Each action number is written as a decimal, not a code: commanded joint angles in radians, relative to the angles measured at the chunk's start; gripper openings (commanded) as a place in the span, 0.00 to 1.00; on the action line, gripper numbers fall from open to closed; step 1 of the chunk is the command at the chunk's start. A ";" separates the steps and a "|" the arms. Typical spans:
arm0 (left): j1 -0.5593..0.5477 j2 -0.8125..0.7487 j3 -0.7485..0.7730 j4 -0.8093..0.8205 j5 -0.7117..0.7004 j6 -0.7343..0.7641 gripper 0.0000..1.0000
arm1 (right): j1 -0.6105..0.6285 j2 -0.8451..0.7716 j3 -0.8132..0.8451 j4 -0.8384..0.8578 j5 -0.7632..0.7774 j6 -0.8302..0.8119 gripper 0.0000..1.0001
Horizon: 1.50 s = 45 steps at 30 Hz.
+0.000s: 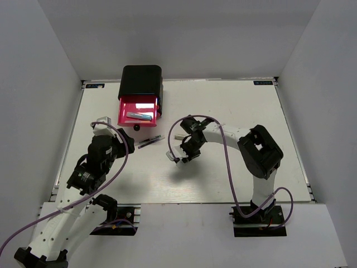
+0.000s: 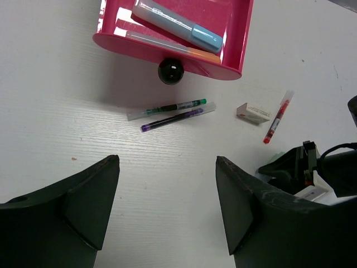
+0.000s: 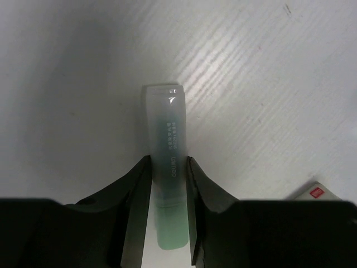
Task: Sort the stationery into containers
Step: Pick up the pen from the center of the board, then place the pen in the drawer.
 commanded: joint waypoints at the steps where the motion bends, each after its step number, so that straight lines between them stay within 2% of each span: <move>1: -0.003 -0.019 0.000 -0.005 -0.022 -0.007 0.80 | 0.038 -0.066 0.052 -0.080 -0.057 0.119 0.05; 4: -0.003 -0.019 0.000 -0.014 -0.033 -0.016 0.80 | 0.061 -0.144 0.133 0.040 -0.074 0.295 0.00; 8: -0.003 -0.028 0.000 -0.023 -0.051 -0.025 0.80 | 0.086 -0.138 0.305 0.169 0.073 0.519 0.00; 14: -0.003 -0.028 0.000 -0.032 -0.080 -0.034 0.80 | 0.110 -0.063 0.478 0.310 0.222 0.570 0.00; 20: -0.003 -0.028 0.000 -0.032 -0.100 -0.053 0.80 | 0.117 0.020 0.589 0.460 0.228 0.642 0.00; 24: -0.003 -0.028 0.000 -0.032 -0.100 -0.053 0.80 | 0.118 0.070 0.589 0.606 0.228 0.679 0.00; 29: -0.012 -0.008 -0.009 -0.032 -0.080 -0.053 0.80 | 0.127 0.149 0.636 0.681 0.214 0.756 0.00; 32: -0.012 -0.008 -0.018 -0.023 -0.045 -0.088 0.80 | 0.124 0.184 0.637 0.689 0.202 0.773 0.09; 34: -0.012 -0.008 -0.053 0.007 0.031 -0.122 0.80 | 0.126 0.196 0.638 0.695 0.202 0.773 0.14; 38: -0.003 -0.034 -0.256 0.125 0.192 -0.267 0.80 | 0.123 0.222 0.644 0.698 0.200 0.768 0.32; 39: -0.003 -0.051 -0.282 0.136 0.202 -0.286 0.80 | 0.121 0.224 0.646 0.698 0.199 0.763 0.39; 42: -0.003 -0.091 -0.322 0.150 0.202 -0.318 0.80 | 0.120 0.225 0.644 0.694 0.191 0.757 0.49; 45: -0.003 -0.091 -0.313 0.172 0.193 -0.318 0.80 | 0.120 0.219 0.653 0.690 0.186 0.759 0.54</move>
